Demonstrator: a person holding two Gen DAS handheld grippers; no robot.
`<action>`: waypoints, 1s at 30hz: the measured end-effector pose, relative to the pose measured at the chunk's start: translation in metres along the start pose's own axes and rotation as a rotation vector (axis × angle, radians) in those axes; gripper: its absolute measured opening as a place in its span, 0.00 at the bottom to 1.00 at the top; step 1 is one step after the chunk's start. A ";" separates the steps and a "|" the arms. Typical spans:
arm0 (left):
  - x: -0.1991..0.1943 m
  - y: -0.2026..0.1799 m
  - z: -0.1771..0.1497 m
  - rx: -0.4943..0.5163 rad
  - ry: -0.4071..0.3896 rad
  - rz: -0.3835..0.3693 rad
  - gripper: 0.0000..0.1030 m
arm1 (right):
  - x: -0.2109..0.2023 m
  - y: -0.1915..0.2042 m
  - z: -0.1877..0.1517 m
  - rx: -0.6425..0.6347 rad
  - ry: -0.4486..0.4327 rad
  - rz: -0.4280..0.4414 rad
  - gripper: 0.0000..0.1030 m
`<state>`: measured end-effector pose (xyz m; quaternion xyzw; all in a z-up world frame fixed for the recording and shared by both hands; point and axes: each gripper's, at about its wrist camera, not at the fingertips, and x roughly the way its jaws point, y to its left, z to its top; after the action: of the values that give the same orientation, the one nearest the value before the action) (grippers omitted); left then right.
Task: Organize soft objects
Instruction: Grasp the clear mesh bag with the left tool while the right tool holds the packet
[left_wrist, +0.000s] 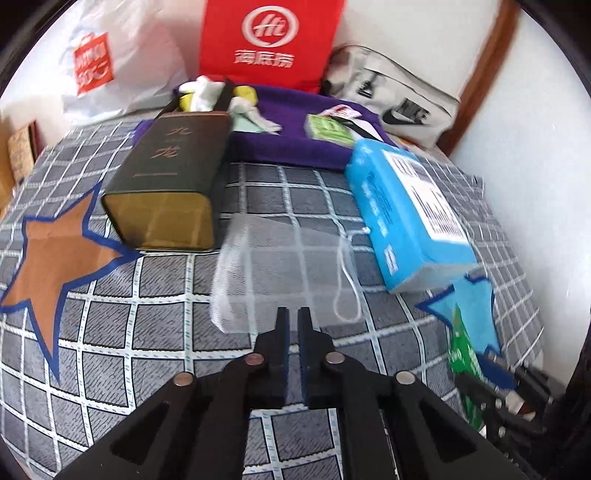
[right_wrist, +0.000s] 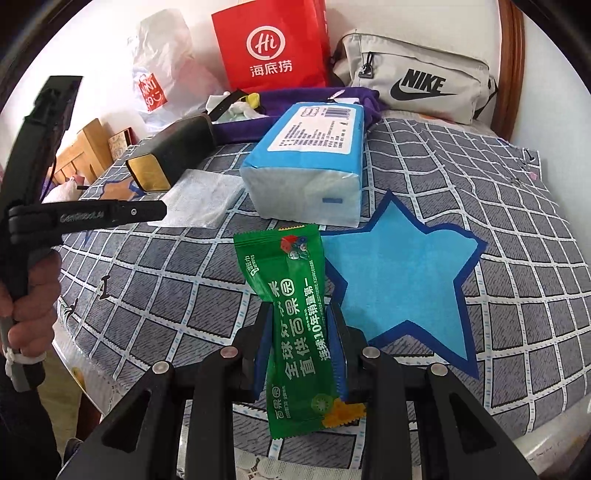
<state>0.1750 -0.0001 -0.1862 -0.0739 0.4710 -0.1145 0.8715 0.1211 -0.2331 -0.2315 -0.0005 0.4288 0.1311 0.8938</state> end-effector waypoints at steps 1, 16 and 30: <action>0.001 0.005 0.002 -0.024 -0.006 -0.002 0.27 | -0.002 0.001 0.000 -0.003 -0.004 0.000 0.28; 0.044 -0.016 0.017 0.028 0.015 0.036 0.86 | 0.012 -0.005 0.002 -0.007 0.022 0.043 0.28; 0.056 -0.057 0.013 0.224 -0.017 0.133 0.53 | 0.014 -0.013 0.006 -0.010 0.021 0.036 0.28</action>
<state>0.2082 -0.0698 -0.2106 0.0542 0.4518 -0.1080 0.8839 0.1372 -0.2415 -0.2398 0.0015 0.4376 0.1493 0.8867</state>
